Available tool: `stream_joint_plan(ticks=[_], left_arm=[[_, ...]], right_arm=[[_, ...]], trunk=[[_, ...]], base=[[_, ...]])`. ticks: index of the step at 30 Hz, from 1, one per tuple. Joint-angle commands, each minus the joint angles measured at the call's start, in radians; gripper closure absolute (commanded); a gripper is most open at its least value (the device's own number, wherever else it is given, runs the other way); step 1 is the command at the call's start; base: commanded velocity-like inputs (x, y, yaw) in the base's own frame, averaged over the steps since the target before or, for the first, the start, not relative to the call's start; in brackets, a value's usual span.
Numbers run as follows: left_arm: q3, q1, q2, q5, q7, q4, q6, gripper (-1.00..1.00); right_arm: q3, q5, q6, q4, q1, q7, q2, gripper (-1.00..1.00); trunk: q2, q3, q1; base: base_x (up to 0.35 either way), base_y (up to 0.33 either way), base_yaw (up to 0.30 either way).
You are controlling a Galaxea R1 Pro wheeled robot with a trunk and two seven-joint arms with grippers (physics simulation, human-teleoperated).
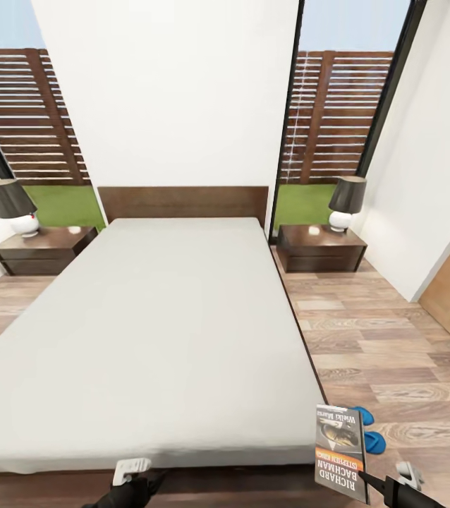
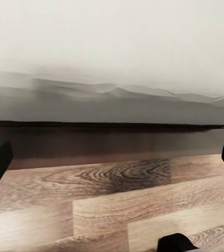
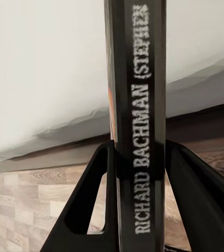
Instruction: In the bedroom, move the book from the bed onto either nightstand, and place the two sandals side by side next to the bed.
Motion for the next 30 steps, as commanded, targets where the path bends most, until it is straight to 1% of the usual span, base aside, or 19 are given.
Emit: stream_joint_plan(ticks=[1, 3, 7, 15, 19, 30], left_arm=[[0.008, 0.002, 0.005, -0.011, -0.002, 0.001, -0.007, -1.00], [0.008, 0.006, 0.018, -0.010, -0.002, 0.001, -0.007, -1.00], [0.008, 0.010, 0.030, -0.010, -0.002, 0.002, -0.007, -1.00], [0.007, 0.011, 0.026, -0.011, -0.001, 0.004, -0.006, -1.00], [0.007, 0.011, 0.024, -0.013, -0.001, 0.036, -0.007, -1.00], [0.008, 0.011, 0.017, -0.014, -0.001, 0.050, -0.007, -1.00]], right_arm=[[0.005, -0.012, 0.012, 0.000, -0.001, 0.005, -0.001, 1.00], [0.005, -0.012, 0.012, 0.000, -0.001, 0.004, -0.001, 1.00], [0.005, -0.012, 0.012, 0.000, -0.001, 0.004, -0.001, 1.00], [0.005, -0.012, 0.011, 0.001, -0.001, -0.008, 0.000, 1.00], [0.005, -0.012, 0.011, 0.001, -0.001, -0.014, 0.000, 1.00], [0.005, -0.012, 0.011, 0.001, -0.001, -0.016, 0.000, 1.00]], trunk=[[-0.001, 0.001, 0.000], [-0.001, 0.004, 0.000], [-0.001, 0.010, 0.000], [-0.001, 0.023, 0.000], [-0.001, 0.030, 0.000], [-0.001, 0.047, 0.000]], base=[[0.000, 0.000, 0.000], [0.000, 0.000, 0.000], [0.000, 0.000, 0.000], [0.000, 0.000, 0.000], [0.000, 0.000, 0.000], [0.000, 0.000, 0.000]])
